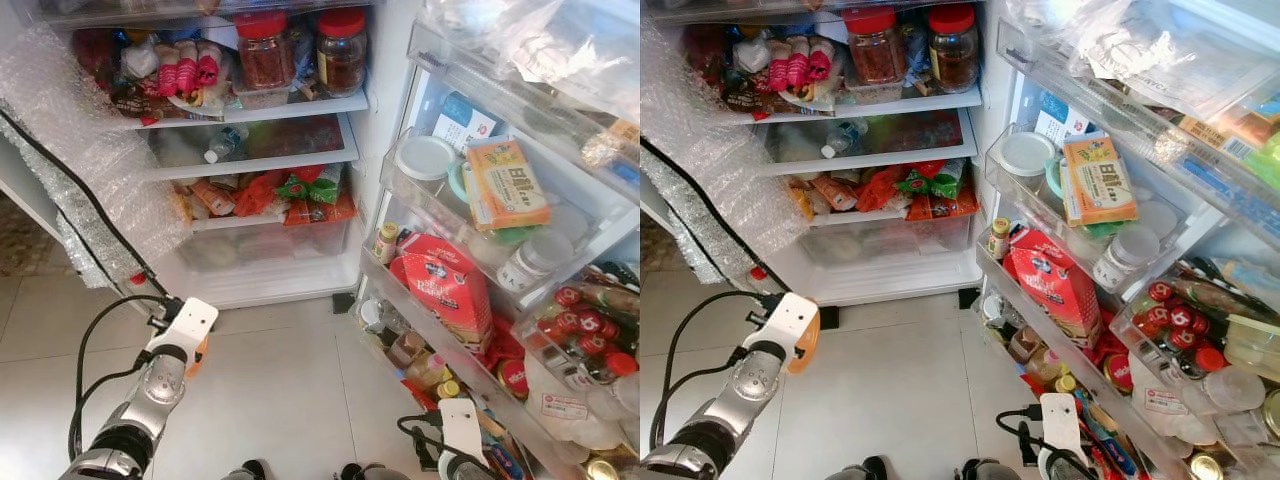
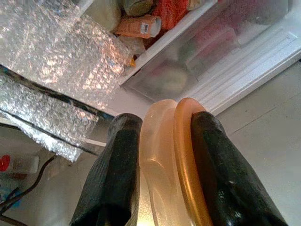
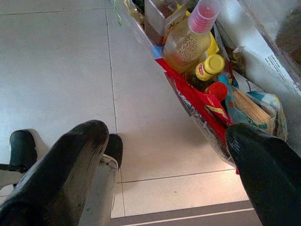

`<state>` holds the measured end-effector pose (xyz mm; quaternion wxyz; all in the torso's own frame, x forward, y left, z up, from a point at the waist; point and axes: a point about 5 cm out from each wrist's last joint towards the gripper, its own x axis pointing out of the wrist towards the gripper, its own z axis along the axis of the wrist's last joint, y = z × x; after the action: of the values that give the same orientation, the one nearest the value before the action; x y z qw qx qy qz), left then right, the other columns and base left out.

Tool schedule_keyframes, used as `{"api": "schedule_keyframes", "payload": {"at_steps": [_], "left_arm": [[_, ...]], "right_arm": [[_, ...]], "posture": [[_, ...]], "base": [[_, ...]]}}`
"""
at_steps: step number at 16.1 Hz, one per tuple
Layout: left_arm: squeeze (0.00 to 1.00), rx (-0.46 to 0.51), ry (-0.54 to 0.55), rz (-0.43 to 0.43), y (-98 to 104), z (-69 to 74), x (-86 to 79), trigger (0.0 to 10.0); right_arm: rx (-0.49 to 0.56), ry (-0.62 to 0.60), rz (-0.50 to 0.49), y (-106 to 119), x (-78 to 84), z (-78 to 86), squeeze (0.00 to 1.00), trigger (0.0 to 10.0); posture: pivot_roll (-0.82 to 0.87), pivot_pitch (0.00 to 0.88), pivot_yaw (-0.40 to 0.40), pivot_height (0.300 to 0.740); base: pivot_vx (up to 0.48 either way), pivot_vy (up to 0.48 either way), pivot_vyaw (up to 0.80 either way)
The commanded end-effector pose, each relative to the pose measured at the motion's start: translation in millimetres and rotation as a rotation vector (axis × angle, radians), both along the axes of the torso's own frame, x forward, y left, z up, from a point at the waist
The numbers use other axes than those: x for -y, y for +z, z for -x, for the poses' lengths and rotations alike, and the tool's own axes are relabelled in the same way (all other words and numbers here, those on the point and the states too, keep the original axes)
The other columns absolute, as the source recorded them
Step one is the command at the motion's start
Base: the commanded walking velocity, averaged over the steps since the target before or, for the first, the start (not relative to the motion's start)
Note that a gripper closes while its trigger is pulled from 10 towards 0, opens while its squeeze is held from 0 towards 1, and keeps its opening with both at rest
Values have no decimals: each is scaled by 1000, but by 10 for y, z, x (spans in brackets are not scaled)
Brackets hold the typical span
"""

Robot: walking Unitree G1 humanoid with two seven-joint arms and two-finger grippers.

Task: Restocking fridge

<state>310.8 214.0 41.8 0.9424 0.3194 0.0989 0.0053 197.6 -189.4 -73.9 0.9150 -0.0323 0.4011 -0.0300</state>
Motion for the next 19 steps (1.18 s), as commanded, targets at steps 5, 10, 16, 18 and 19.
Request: {"api": "schedule_keyframes", "payload": {"at_steps": [5,10,16,18,19], "left_arm": [[0,88,-42,836,259,-49,491,10000],[0,78,-149,701,393,-57,473,10000],[0,202,76,1261,456,-36,377,10000],[0,232,144,1443,410,30,331,10000],[0,232,164,1489,380,57,301,10000]], "right_arm": [[-39,1,-9,-69,-54,118,0,10000],[-40,1,-9,-70,-55,119,0,10000],[-40,1,-8,-71,-50,124,0,10000],[-46,3,-6,-80,-46,141,0,10000],[-46,2,-6,-81,-44,144,0,10000]], "posture": [[-94,216,1,740],[-95,199,5,740],[-96,199,1,740],[-98,211,-4,740],[-98,212,-4,740]], "base": [[0,0,0],[0,0,0],[0,0,0],[0,0,0],[0,0,0]]}}
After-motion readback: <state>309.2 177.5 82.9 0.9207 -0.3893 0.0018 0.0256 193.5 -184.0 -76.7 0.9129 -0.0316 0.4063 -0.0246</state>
